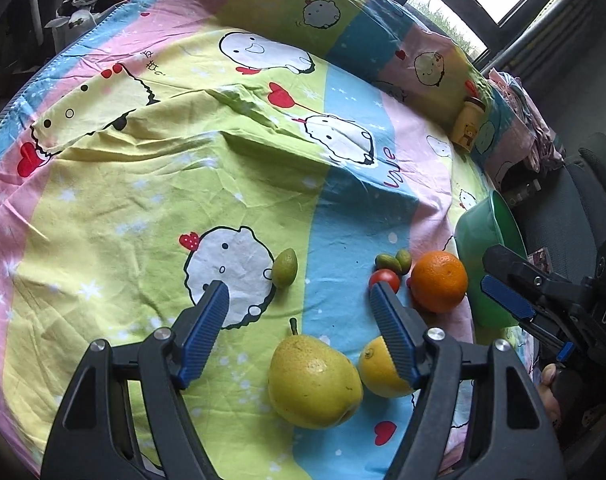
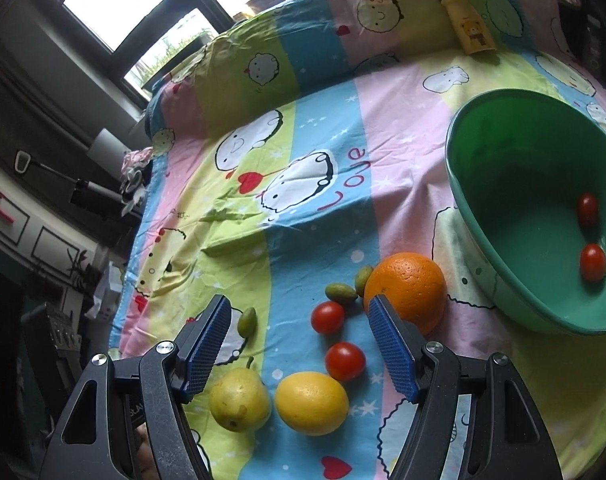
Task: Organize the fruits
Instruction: 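Move the left tool back toward the yellow pear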
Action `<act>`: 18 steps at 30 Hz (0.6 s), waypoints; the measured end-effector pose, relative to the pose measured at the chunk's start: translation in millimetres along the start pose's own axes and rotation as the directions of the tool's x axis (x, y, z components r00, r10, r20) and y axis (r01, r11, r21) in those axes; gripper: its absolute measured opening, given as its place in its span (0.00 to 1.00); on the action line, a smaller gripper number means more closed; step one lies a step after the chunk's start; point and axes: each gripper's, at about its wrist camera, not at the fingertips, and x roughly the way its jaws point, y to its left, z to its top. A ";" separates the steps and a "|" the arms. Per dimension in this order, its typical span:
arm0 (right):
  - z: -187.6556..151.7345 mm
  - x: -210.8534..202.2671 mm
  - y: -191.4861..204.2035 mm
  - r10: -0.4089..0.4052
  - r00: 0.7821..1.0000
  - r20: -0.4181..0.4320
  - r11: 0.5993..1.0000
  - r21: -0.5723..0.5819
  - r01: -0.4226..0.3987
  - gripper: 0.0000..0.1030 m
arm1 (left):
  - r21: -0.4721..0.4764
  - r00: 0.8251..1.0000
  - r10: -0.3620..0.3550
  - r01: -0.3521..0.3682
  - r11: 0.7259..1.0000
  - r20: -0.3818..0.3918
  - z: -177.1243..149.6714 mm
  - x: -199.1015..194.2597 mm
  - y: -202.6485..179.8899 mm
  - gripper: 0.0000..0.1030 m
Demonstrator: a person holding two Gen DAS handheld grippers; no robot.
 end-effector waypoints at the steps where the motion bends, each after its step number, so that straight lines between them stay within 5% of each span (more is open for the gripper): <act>1: -0.2 0.8 -0.3 -0.002 1.000 -0.002 1.000 -0.002 0.002 0.70 | 0.004 1.000 -0.004 0.004 1.000 -0.003 -0.4 0.5 -0.9 0.71; 9: -5.1 8.9 6.1 0.031 0.998 -0.056 0.999 -0.030 -0.033 0.70 | 0.049 0.997 -0.032 0.035 0.998 -0.065 -4.0 2.0 -6.5 0.70; 18: -20.9 26.4 33.4 0.146 0.975 -0.166 0.984 -0.078 -0.161 0.70 | 0.082 0.996 -0.028 0.034 0.996 -0.080 -22.6 -10.0 -2.6 0.69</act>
